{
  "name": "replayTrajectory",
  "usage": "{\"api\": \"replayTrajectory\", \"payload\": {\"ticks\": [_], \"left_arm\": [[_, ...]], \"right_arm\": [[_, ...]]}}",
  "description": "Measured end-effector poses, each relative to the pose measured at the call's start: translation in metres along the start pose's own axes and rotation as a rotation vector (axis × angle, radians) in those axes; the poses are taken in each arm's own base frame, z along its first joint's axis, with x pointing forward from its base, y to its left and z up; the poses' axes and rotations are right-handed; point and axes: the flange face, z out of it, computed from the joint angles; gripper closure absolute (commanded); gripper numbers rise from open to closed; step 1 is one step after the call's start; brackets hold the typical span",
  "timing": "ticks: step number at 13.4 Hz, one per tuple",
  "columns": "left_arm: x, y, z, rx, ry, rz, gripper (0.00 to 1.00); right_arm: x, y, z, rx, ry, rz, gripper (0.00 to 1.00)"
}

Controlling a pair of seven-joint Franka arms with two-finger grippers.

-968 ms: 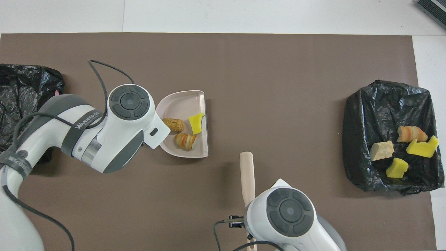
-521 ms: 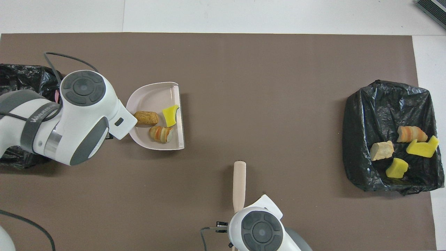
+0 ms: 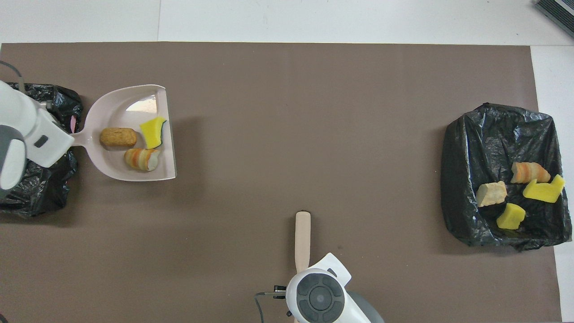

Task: Sweep and dump trash in bin
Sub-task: 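Carry the dustpan to the black bag while the right gripper drops the brush, then tip the dustpan over the black bag with the left gripper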

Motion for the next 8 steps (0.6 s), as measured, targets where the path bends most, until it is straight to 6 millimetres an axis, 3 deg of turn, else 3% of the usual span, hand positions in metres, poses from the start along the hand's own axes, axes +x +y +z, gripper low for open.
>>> {"api": "replayTrajectory", "payload": {"ticks": [4, 8], "left_arm": [[-0.121, -0.011, -0.030, 0.069, 0.045, -0.036, 1.00], [-0.214, -0.008, -0.029, 0.095, -0.019, -0.014, 1.00]], "right_arm": [[-0.001, -0.003, 0.002, 0.001, 0.003, -0.006, 1.00], [-0.001, -0.003, 0.002, 0.001, 0.003, -0.006, 1.00]]}}
